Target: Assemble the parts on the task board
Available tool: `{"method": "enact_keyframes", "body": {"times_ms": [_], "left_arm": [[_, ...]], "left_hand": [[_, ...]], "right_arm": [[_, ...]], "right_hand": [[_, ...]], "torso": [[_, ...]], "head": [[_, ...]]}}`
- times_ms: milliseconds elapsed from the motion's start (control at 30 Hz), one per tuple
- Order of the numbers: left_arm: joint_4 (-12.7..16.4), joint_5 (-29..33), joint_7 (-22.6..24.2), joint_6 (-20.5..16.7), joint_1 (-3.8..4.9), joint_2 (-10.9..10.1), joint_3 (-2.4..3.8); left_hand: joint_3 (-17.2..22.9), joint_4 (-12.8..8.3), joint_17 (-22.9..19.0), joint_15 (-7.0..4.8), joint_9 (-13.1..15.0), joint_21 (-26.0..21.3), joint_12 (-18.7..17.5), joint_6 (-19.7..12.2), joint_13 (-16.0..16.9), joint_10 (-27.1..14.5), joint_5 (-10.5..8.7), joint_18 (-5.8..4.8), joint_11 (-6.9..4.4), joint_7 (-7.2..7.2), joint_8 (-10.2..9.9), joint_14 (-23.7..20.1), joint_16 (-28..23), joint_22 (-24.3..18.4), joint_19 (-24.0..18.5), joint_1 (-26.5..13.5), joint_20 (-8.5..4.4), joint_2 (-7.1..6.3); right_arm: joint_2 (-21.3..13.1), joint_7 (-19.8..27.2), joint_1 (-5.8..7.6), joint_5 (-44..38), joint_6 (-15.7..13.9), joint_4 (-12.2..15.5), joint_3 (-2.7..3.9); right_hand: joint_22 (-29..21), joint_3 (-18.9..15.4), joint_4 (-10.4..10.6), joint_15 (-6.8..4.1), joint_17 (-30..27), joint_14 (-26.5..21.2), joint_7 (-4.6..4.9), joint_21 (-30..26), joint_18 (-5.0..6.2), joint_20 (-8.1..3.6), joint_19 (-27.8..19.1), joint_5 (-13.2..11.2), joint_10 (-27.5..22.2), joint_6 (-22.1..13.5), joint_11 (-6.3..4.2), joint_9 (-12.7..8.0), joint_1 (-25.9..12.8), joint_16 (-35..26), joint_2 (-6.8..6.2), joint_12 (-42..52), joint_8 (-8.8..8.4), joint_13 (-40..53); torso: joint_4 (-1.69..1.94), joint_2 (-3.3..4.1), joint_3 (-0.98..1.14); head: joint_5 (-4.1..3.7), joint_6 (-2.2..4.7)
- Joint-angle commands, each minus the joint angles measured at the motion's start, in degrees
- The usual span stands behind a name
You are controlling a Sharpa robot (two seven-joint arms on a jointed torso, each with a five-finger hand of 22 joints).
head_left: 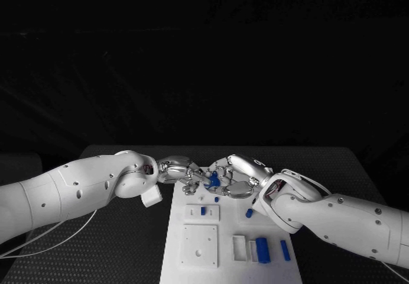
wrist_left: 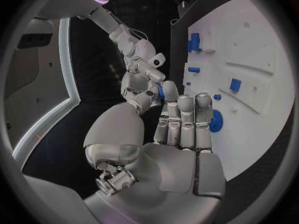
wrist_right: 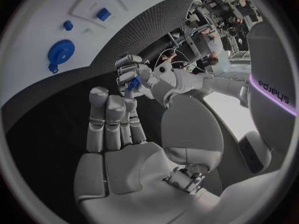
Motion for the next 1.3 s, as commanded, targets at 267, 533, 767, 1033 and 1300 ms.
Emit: {"method": "enact_keyframes", "body": {"times_ms": [267,533,767,1033,1300], "left_arm": [[0.09,2.44,1.29,-0.26,-0.01,0.16,0.02],[0.07,2.51,1.33,-0.34,-0.01,0.10,0.03],[0.14,2.75,1.33,-0.46,-0.01,0.14,0.03],[0.13,3.00,1.19,-1.43,-0.01,0.18,0.03],[0.06,3.75,0.78,-2.23,-0.01,0.18,0.02]], "left_hand": [[0.27,-0.58,-0.13,-1.50,0.07,-0.28,0.28,0.66,-0.04,-0.72,0.21,-1.17,-0.16,0.07,0.16,-1.15,0.35,0.07,-0.25,1.66,-7.35,1.61],[0.23,-0.56,-0.15,-1.49,0.06,-0.30,0.28,0.69,-0.06,-0.73,0.21,-1.17,-0.16,0.06,0.14,-1.16,0.35,0.07,-0.25,1.66,-7.35,1.62],[0.21,-0.56,-0.18,-1.48,0.05,-0.32,0.26,0.70,-0.08,-0.75,0.22,-1.17,-0.16,0.06,0.13,-1.18,0.34,0.07,-0.26,1.66,-7.34,1.61],[0.18,-0.53,-0.22,-1.47,0.02,-0.35,0.24,0.69,-0.12,-0.79,0.21,-1.18,-0.15,0.08,0.09,-1.21,0.32,0.06,-0.27,1.65,-7.33,1.62],[-0.05,-0.01,-0.44,-1.38,-0.10,-0.50,0.08,0.47,-0.32,-0.97,0.21,-1.21,-0.04,0.20,-0.17,-1.31,0.19,0.03,-0.29,1.31,-7.27,1.43]], "right_arm": [[0.14,-0.19,-0.11,-1.91,0.81,0.03,-0.03],[0.04,-0.88,-0.12,-2.29,-0.48,-0.01,-0.03],[0.00,-2.00,-0.22,-4.00,-2.47,0.19,-0.03],[-0.05,-2.79,-0.35,-4.88,-2.95,0.47,-0.03],[-0.13,-3.57,-0.46,-6.00,-3.36,0.83,-0.02]], "right_hand": [[1.04,0.32,-0.24,-0.97,0.01,0.20,-0.02,-0.19,2.21,-0.47,0.32,-0.16,0.31,1.97,-0.94,0.72,0.38,-0.30,0.58,0.19,0.98,-0.16],[1.04,1.64,0.68,-1.49,0.03,0.63,-0.57,-0.03,2.21,-0.69,0.72,-1.73,0.95,3.19,-1.47,1.43,0.27,-0.21,1.37,0.16,1.50,-0.29],[1.17,3.76,1.38,-2.26,0.08,1.55,-1.52,0.51,2.21,-1.05,1.37,-2.87,2.30,5.89,-2.37,2.35,0.78,0.06,1.82,0.28,2.60,-0.25],[1.24,4.20,1.41,-2.69,0.27,2.23,-2.20,1.19,2.21,-1.21,1.87,-2.91,3.30,7.74,-2.96,2.95,0.44,0.49,2.19,0.20,3.24,-0.16],[1.25,3.84,1.22,-2.92,0.54,2.39,-2.68,1.72,2.21,-1.22,2.08,-2.76,3.78,8.98,-3.37,3.47,-0.43,0.85,2.08,0.03,3.66,0.03]], "torso": [[-0.01,-0.02,0.06],[0.01,0.00,0.08],[-0.02,0.00,0.07],[-0.02,0.00,0.07],[0.00,-0.01,0.08]], "head": [[-0.04,-0.26],[-0.15,-0.33],[-0.19,-0.38],[-0.26,-0.47],[-0.29,-0.48]]}}
